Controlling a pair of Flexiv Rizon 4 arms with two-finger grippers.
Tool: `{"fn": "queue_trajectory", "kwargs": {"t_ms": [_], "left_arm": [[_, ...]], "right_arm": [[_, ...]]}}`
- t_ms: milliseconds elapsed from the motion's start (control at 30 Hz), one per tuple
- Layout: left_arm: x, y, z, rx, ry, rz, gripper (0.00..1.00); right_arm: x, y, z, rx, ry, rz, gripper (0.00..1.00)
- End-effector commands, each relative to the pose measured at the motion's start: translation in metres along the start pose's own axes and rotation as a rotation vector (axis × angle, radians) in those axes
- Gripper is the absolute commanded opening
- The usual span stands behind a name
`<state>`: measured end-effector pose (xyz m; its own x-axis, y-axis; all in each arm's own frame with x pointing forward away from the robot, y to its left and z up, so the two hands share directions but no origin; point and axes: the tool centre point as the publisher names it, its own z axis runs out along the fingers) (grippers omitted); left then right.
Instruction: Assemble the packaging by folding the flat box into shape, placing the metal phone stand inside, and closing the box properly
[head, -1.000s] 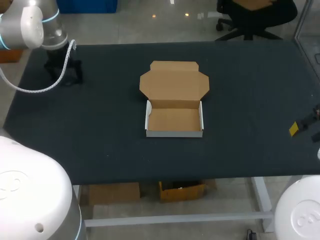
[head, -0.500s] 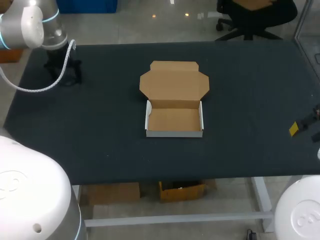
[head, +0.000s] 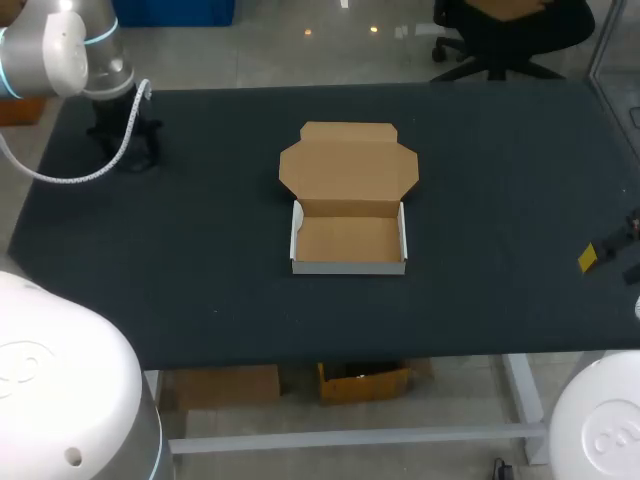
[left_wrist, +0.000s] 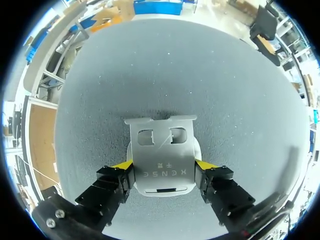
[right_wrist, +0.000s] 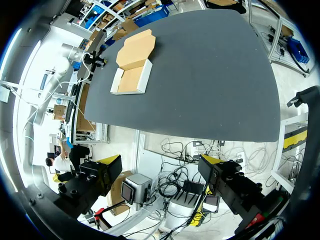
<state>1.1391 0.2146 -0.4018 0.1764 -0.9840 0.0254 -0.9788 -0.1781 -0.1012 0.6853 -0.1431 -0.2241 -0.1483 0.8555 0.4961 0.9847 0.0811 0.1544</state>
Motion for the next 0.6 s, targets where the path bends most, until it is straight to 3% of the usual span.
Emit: {"fn": "queue_trajectory", "kwargs": {"t_ms": [33, 400, 600], "left_arm": [[0.0011, -0.0035, 0.0028, -0.006, -0.004, 0.0, 0.7], [0.0012, -0.0039, 0.0028, -0.003, -0.004, 0.001, 0.71], [0.0015, -0.0036, 0.0022, -0.002, -0.002, 0.001, 0.77]], "right_arm": [[0.0, -0.0007, -0.0011, 0.0, 0.001, -0.001, 1.0], [0.0, -0.0007, -0.0011, 0.0, 0.001, -0.001, 1.0], [0.0, -0.0007, -0.0011, 0.0, 0.001, -0.001, 1.0]]}}
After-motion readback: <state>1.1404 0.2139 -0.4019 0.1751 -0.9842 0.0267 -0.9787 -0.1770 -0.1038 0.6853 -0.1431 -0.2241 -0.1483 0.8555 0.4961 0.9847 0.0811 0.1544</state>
